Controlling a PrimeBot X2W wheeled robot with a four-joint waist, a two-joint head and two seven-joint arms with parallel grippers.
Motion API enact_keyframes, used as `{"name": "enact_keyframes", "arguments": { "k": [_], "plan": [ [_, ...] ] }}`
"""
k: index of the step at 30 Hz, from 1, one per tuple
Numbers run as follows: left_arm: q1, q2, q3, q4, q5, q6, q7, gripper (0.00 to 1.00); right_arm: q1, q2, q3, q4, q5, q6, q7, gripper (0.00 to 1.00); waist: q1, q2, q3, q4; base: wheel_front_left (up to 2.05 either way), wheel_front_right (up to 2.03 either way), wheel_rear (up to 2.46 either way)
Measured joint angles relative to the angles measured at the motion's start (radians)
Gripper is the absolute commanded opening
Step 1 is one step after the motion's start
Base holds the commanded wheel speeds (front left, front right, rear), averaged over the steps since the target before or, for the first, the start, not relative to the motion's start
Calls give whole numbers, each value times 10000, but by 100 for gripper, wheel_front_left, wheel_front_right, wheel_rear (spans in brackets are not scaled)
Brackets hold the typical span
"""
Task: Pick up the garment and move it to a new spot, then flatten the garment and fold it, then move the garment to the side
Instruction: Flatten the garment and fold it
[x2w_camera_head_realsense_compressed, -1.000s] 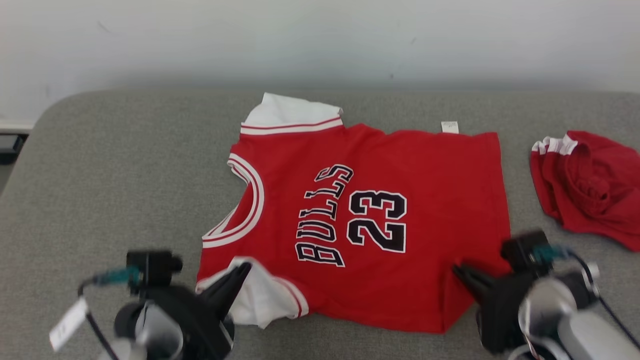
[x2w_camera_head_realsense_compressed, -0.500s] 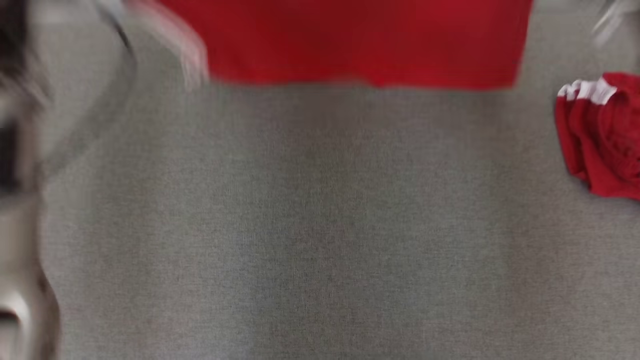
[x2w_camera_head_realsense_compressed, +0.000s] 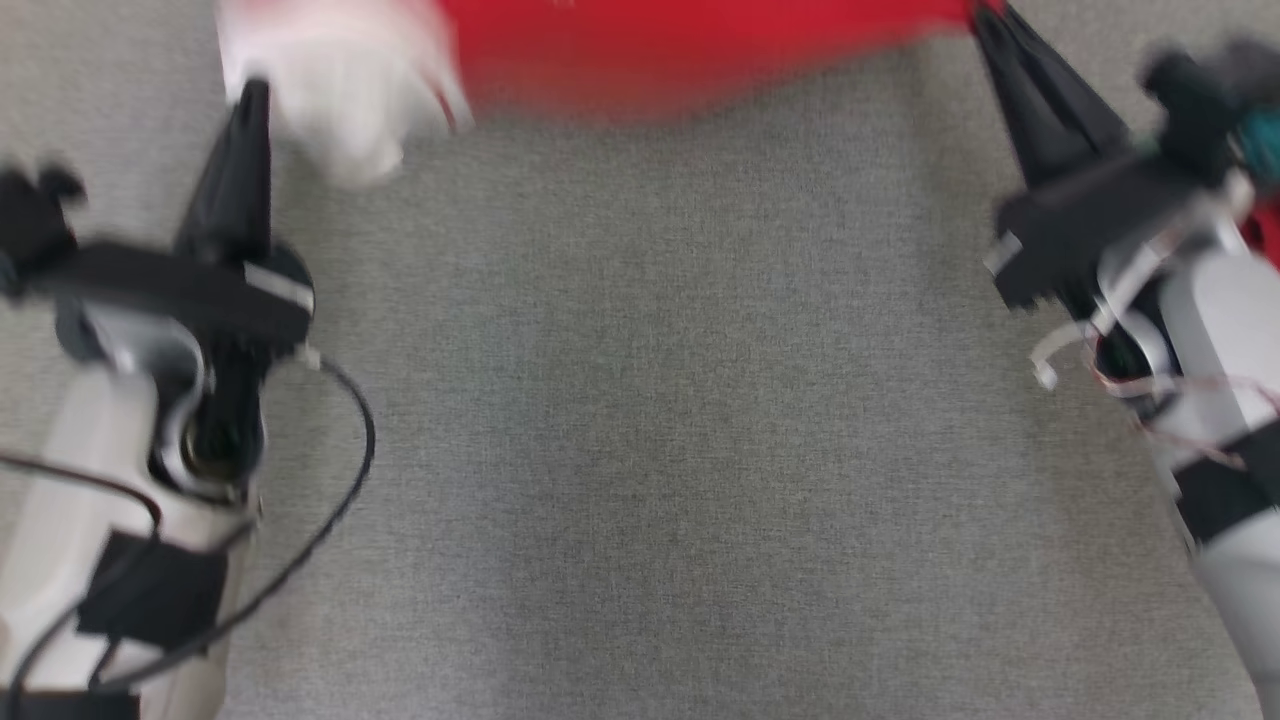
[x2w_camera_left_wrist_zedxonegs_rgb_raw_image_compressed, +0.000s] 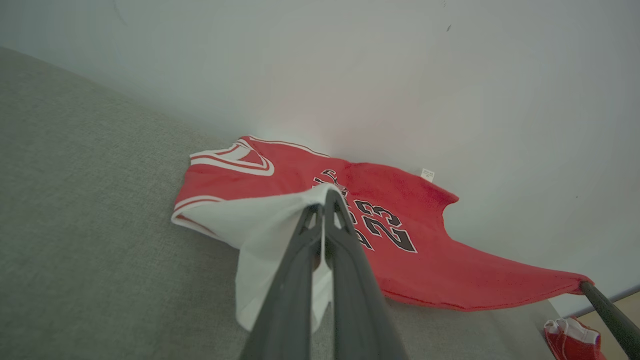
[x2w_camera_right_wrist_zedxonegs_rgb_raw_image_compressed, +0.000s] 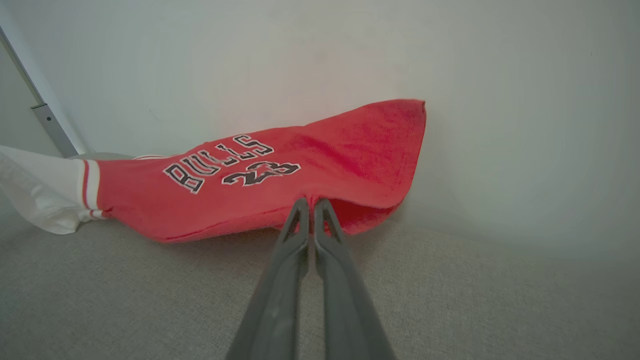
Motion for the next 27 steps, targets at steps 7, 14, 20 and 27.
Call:
{"name": "enact_keyframes", "arguments": {
  "k": [7,14,20,27],
  "plan": [
    [1230,35,-754,483,-44,-167,-370,0,2224,-278,-355,711,447,0,-1149,0,-3,-2,-566,-18,0,0,0],
    [2265,284,-1177,387,-23,-171,-522,0,3681,-128,-199,732,581,10,-1498,0,-4,-3,-1435,-40,0,0,0],
    [3542,278,-1250,215,-286,-171,-617,0,4902,-94,-140,740,690,8,-1480,0,-4,-4,-2278,-72,0,0,0],
    [5523,343,-1429,-495,-351,-174,-823,0,6542,-251,-226,539,861,-253,-1302,0,-5,-5,-3431,-119,0,0,0]
  ]
}}
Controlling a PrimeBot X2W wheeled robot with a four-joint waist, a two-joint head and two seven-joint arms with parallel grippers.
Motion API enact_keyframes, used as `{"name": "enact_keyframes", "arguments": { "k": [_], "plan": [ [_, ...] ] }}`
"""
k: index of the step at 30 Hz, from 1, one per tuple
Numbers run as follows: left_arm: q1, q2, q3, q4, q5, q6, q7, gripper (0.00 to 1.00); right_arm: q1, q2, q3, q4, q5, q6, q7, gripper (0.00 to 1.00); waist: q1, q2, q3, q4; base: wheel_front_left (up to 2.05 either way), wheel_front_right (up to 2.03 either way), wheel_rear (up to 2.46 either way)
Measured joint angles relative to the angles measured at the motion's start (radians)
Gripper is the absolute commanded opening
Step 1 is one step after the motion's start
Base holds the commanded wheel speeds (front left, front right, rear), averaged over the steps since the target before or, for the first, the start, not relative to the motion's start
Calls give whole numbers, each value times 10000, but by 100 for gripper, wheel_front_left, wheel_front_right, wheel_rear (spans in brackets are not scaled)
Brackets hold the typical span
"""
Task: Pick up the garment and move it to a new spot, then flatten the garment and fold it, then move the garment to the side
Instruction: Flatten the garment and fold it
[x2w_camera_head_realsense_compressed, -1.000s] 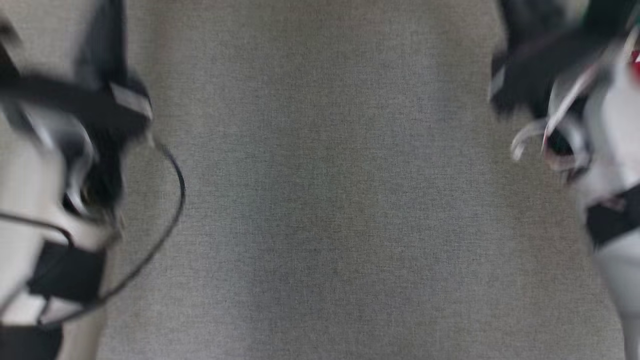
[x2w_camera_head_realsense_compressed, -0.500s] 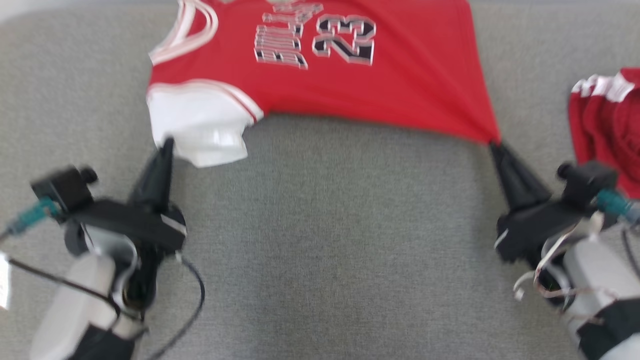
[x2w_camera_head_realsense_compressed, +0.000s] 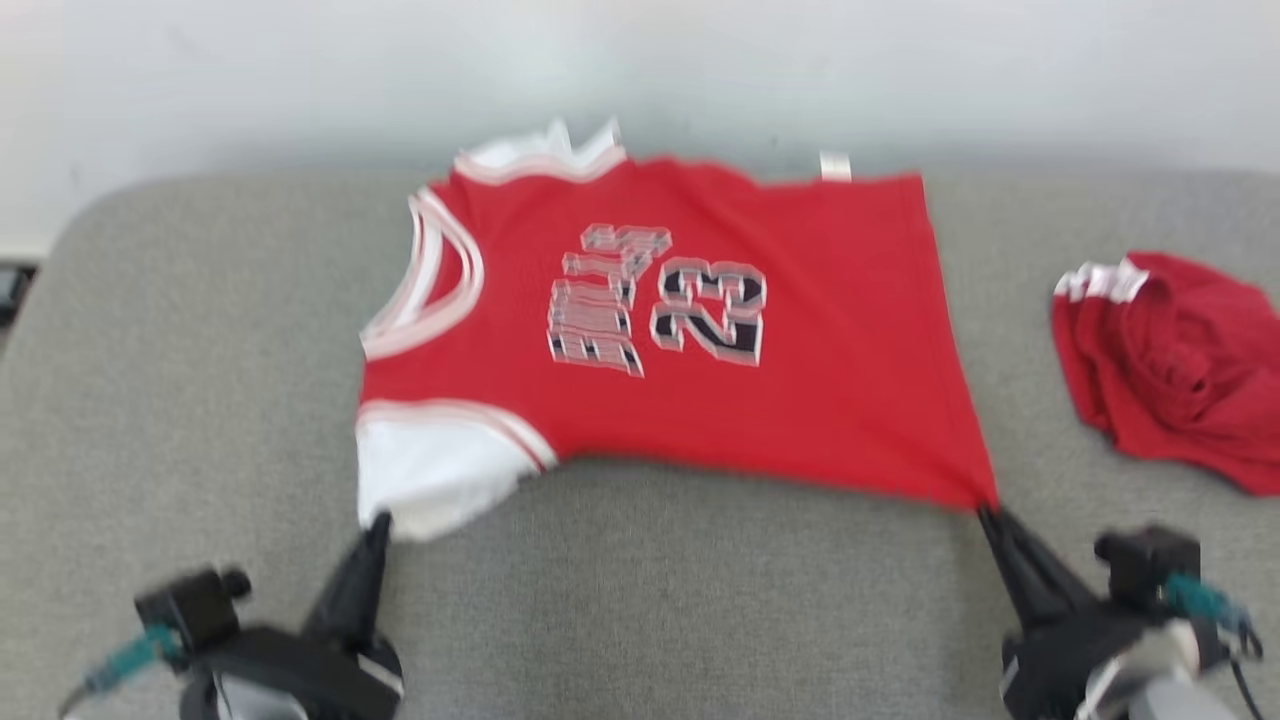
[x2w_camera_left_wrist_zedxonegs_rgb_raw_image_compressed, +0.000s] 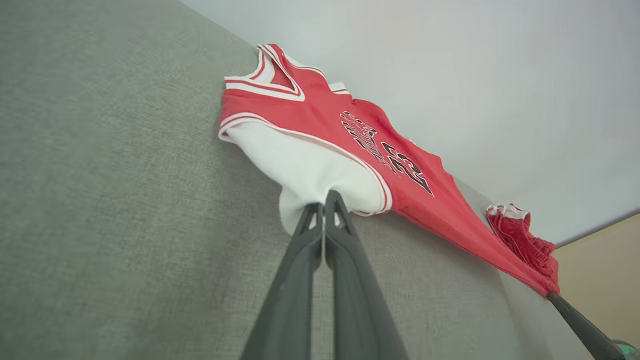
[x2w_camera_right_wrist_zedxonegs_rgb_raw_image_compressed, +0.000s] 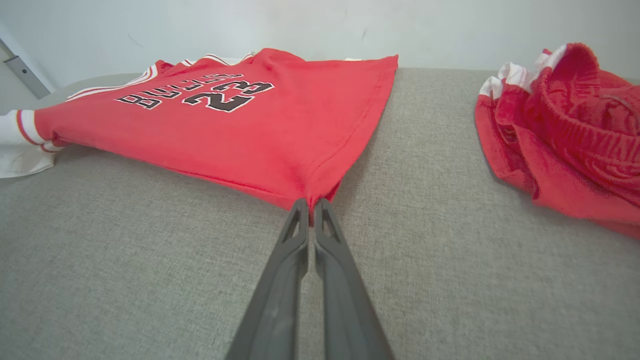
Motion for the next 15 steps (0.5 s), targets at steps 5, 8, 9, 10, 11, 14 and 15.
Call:
{"name": "enact_keyframes", "arguments": {
  "k": [5,8,9,10,11,14,15],
  "plan": [
    [1095,165,-380,-543,155,171,138,0,1150,-52,-25,-322,207,-255,374,0,0,-1,-654,15,0,0,0],
    [1530,330,-476,-936,228,372,163,0,1679,-84,-23,-583,274,-426,617,0,0,-1,-962,55,0,0,0],
    [1690,364,-460,-1091,240,430,165,0,1816,-90,-29,-732,276,-485,673,0,0,-1,-1043,71,0,0,0],
    [1845,405,-481,-1198,242,464,215,0,1905,-84,-21,-840,278,-552,736,0,0,-1,-1115,88,0,0,0],
    [2010,470,-518,-1285,255,520,282,0,1980,-84,-13,-943,286,-593,825,0,1,-1,-1177,101,0,0,0],
    [2676,606,-525,-1662,211,723,468,0,2213,-84,31,-1277,286,-767,1091,0,0,-1,-1305,91,0,0,0],
    [2919,596,-497,-1797,157,757,479,0,2271,-119,23,-1331,288,-786,1152,0,1,-1,-1320,63,0,0,0]
  ]
}}
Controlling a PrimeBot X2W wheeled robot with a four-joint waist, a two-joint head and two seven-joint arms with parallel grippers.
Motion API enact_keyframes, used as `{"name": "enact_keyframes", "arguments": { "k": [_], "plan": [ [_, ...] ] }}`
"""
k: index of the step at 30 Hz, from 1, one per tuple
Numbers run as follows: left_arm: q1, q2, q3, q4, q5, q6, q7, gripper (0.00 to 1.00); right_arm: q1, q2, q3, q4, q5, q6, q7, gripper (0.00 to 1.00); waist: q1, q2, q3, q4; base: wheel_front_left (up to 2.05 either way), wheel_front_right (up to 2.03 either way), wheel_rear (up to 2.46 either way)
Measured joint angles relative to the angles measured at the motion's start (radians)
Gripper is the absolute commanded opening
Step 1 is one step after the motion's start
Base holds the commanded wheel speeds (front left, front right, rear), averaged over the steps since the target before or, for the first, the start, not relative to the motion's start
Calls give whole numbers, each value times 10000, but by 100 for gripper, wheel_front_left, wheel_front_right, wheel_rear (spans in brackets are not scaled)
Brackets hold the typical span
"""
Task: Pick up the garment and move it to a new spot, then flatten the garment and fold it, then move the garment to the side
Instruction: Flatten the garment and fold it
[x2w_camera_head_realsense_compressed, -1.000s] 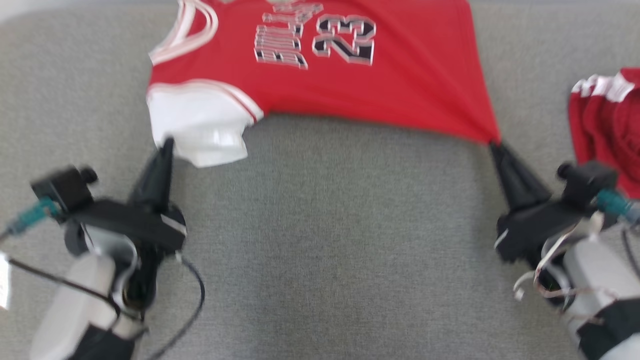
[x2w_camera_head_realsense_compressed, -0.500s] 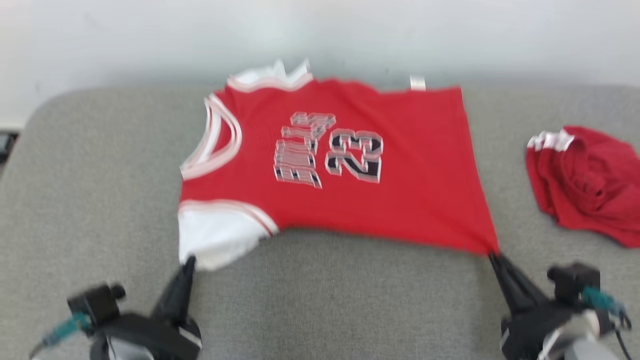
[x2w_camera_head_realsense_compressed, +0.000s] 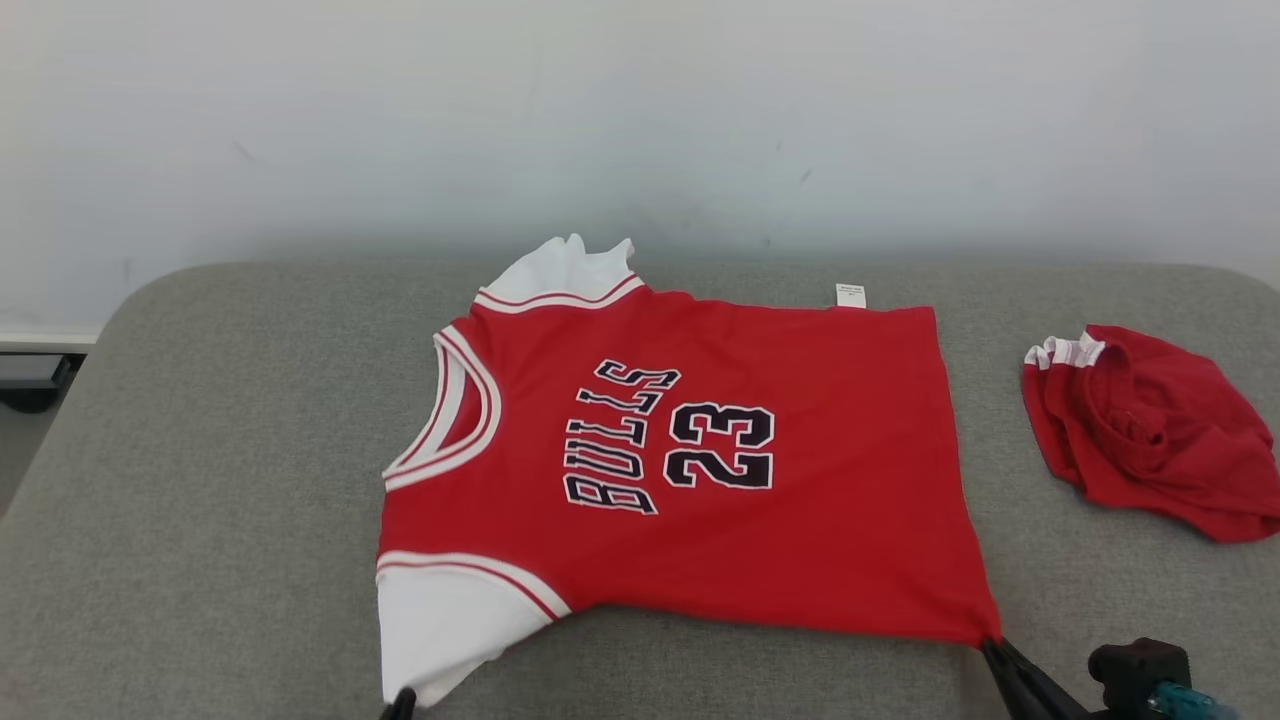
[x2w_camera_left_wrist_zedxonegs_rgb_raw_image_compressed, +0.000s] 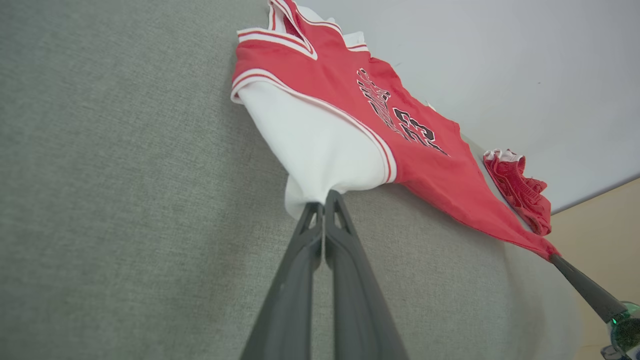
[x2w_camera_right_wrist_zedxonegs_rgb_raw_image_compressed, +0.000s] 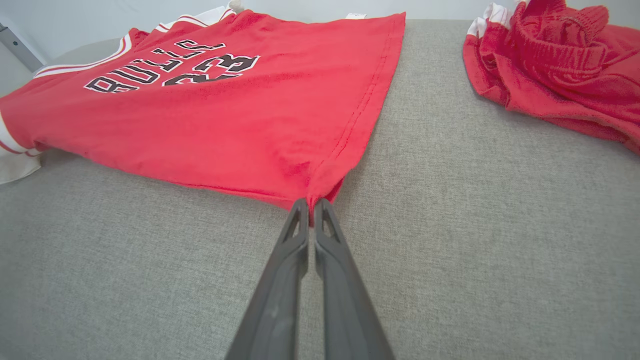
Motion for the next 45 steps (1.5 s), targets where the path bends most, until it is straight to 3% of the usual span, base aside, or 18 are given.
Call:
{"name": "enact_keyframes", "arguments": {
  "k": [10,29,38,45],
  "plan": [
    [291,-15,-320,-510,-117,483,715,0,384,-301,-159,-500,127,-610,878,0,2,0,61,-109,0,0,0],
    [351,-79,-268,-575,-518,918,1574,0,384,-596,-25,-692,-81,-871,1925,0,3,2,127,10,0,0,0],
    [374,-299,-395,-127,-798,934,1981,0,384,-608,52,-443,-123,-957,2192,0,2,2,64,25,0,0,0],
    [583,-247,-345,-706,-1306,830,2247,0,384,-823,-230,-464,-113,-997,2190,0,2,2,-17,41,0,0,0]
  ]
}}
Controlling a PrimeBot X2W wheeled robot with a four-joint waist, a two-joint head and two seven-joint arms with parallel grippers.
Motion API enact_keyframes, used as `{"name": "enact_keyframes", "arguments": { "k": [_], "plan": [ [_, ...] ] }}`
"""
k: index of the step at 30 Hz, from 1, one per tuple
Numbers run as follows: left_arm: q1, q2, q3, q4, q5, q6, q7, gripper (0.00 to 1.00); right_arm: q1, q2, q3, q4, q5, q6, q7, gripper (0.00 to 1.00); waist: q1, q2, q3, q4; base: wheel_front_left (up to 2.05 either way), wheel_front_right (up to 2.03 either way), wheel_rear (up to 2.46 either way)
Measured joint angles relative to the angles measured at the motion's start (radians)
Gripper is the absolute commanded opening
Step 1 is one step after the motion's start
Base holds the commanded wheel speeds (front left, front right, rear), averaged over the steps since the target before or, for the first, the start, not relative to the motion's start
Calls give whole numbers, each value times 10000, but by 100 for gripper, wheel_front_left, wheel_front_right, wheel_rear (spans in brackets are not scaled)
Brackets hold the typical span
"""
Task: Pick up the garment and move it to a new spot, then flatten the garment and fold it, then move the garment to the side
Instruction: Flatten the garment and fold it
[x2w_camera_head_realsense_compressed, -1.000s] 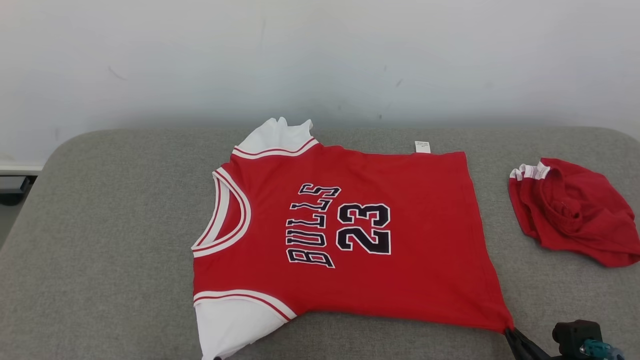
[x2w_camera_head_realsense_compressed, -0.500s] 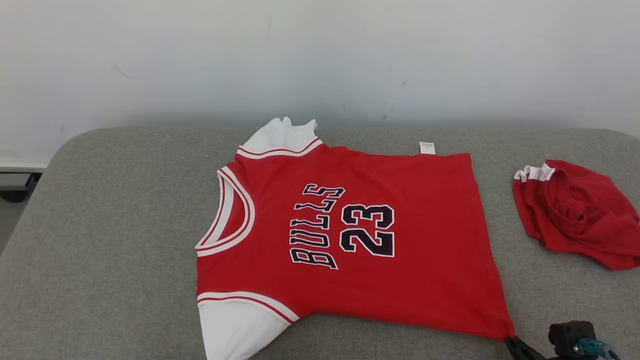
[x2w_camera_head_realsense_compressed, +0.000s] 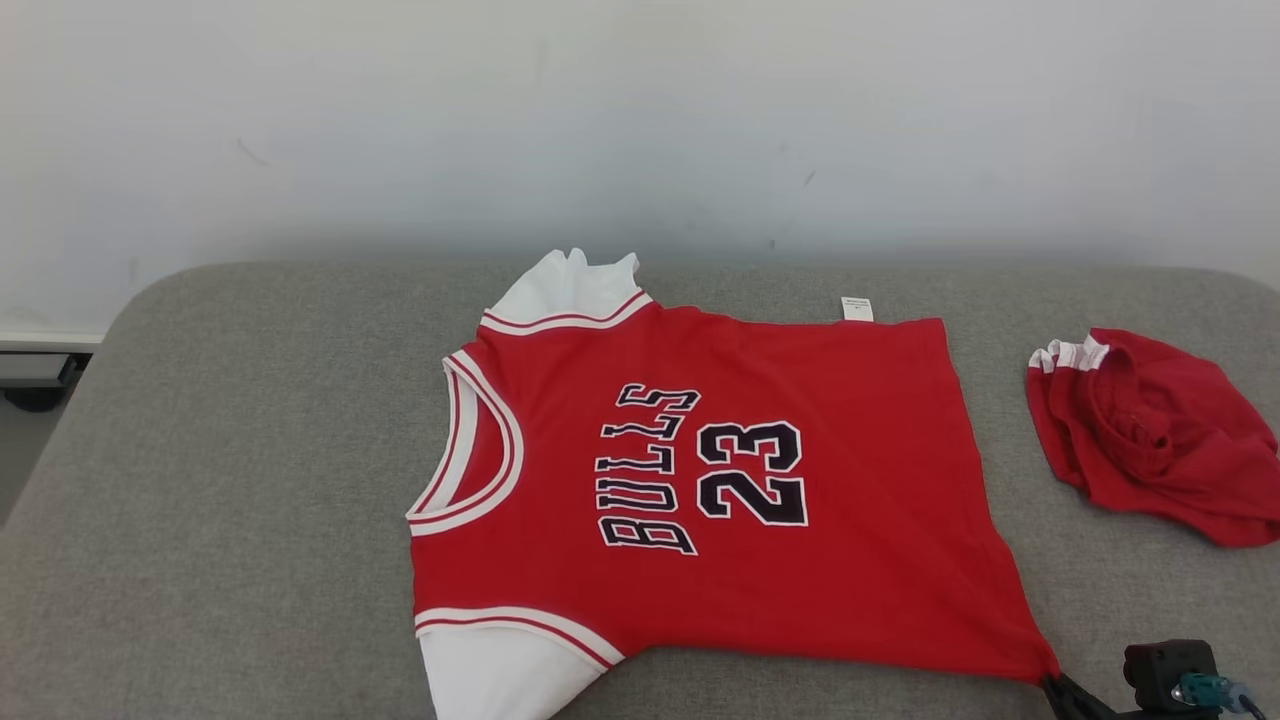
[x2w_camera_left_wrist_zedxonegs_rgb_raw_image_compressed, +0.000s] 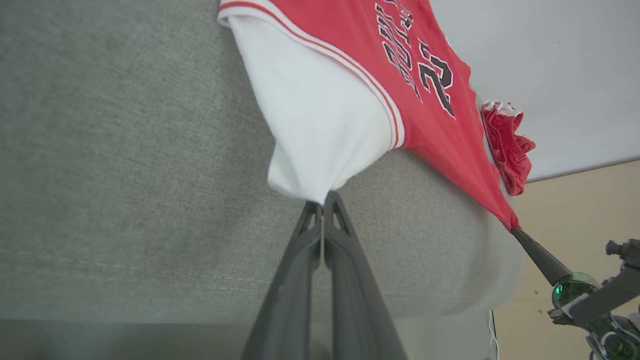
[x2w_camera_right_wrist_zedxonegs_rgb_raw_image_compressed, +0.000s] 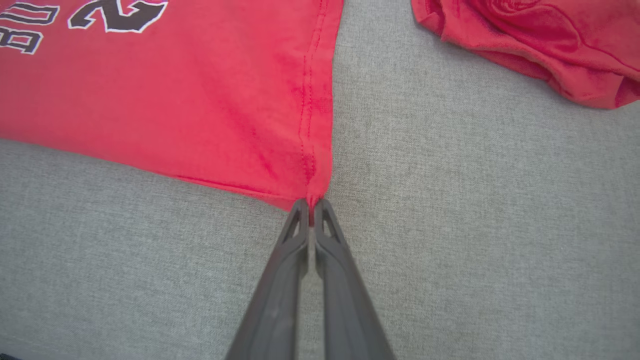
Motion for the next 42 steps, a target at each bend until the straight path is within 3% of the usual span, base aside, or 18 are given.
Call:
{"name": "enact_keyframes", "arguments": {
  "k": [12,13,14,15,22,28,42],
  "plan": [
    [-9,13,-276,441,236,196,309,0,-2,52,276,121,6,-33,253,0,0,0,-80,158,0,0,0],
    [-11,6,-268,449,282,234,303,30,-2,52,282,146,4,-33,259,23,0,0,-82,164,0,0,0],
    [-17,-6,-259,460,334,280,299,71,-1,50,286,159,-6,-33,257,47,0,0,-84,170,0,0,0],
    [-20,-8,-259,466,397,280,297,100,-2,50,284,163,-6,-33,255,99,0,0,-87,173,0,0,0],
    [-16,-44,115,412,447,458,-100,100,10,82,19,44,174,-33,132,100,0,0,-100,162,0,0,0],
    [-35,153,978,-330,742,623,-1164,100,221,199,-629,-775,706,-33,-518,100,0,0,-109,131,0,0,0],
    [-600,470,1081,-656,3195,853,-2863,100,-247,640,-928,-2104,86,-136,-2286,100,0,0,-135,-113,0,0,0]
  ]
}}
